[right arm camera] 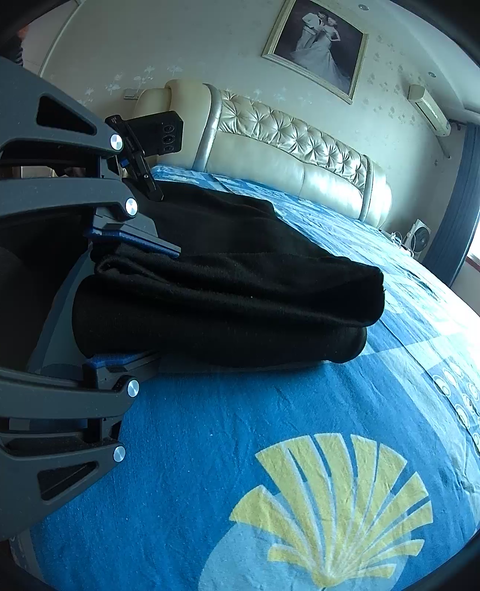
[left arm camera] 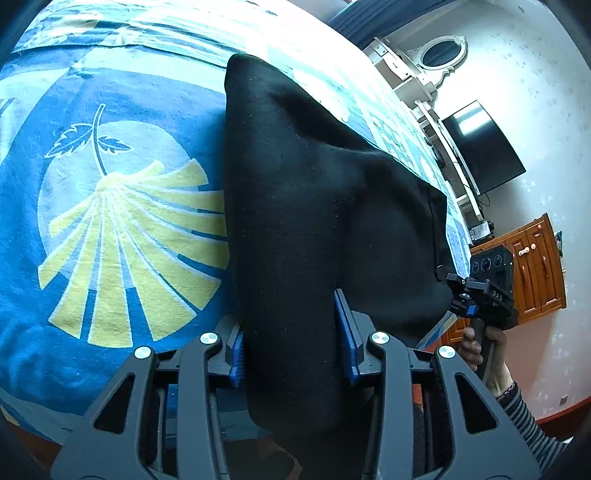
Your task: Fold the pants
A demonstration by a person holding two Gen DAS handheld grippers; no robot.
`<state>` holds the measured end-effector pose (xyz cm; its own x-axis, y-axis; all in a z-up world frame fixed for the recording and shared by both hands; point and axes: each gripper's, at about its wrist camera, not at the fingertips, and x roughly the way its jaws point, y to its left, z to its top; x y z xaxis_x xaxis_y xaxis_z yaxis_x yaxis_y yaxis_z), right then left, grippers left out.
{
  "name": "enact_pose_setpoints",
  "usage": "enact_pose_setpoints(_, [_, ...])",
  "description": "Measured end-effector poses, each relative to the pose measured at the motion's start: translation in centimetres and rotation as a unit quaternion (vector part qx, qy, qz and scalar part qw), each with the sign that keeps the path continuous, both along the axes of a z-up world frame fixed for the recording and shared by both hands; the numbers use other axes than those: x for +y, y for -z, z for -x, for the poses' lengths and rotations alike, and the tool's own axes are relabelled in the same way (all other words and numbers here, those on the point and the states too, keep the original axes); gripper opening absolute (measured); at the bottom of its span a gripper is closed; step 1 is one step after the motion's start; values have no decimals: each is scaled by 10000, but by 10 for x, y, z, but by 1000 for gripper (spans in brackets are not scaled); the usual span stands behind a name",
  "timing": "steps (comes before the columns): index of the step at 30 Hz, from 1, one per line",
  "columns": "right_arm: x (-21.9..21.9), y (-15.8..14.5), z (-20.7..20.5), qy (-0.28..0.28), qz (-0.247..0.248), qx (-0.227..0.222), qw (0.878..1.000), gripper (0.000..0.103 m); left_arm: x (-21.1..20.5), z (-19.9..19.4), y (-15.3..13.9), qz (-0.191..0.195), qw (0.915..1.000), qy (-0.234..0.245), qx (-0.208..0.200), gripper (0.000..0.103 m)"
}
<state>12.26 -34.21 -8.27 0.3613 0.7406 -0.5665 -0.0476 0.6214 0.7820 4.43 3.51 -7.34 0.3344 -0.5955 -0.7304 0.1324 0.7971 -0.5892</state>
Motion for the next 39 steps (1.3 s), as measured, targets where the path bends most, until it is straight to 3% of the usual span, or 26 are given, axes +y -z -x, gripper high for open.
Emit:
enact_pose_setpoints(2, [-2,1,1,15,-16,22,10000,47,0,-1,0,30,10000,-2,-19,44])
enact_pose_setpoints(5, [-2,-1,2,-1,-143,-37,9999,57,1,2,-2,-51,9998,-28,-196,55])
enact_pose_setpoints(7, [-2,-5,3,-64,-187,-87,9998,66,3,5,-7,-266,9988,-135,-398,69])
enact_pose_setpoints(10, [-10,-12,2,-37,-143,-169,9997,72,13,5,-15,-336,9973,-257,-605,76])
enact_pose_setpoints(16, [-40,-11,-18,472,-291,-169,9983,75,34,-29,-13,209,9976,-570,-320,82])
enact_pose_setpoints(20, [-35,-7,-42,391,-465,-138,9981,75,29,-60,-4,475,9970,-596,-156,82])
enact_pose_setpoints(24, [-26,-2,-67,232,-674,-67,9974,76,16,-80,3,470,9977,-478,-111,82])
enact_pose_setpoints(26, [-21,0,-71,147,-643,-40,9978,76,12,-83,4,357,9983,-437,-171,81])
enact_pose_setpoints(29, [-6,-3,-73,-109,-274,-151,9995,71,6,-83,7,-75,9992,-298,-267,66])
enact_pose_setpoints(30, [0,-2,-73,-213,-48,-167,9996,57,8,-82,6,-120,9992,-244,-298,58])
enact_pose_setpoints(31, [4,-1,-73,-239,66,-175,9995,51,7,-81,6,-121,9993,-185,-309,49])
enact_pose_setpoints(34, [3,1,-69,-144,3,-215,9997,43,4,-82,1,-306,9988,-131,-364,44])
enact_pose_setpoints(39, [6,-3,-68,-48,136,-349,9993,41,1,-80,-6,-510,9973,-162,-500,36])
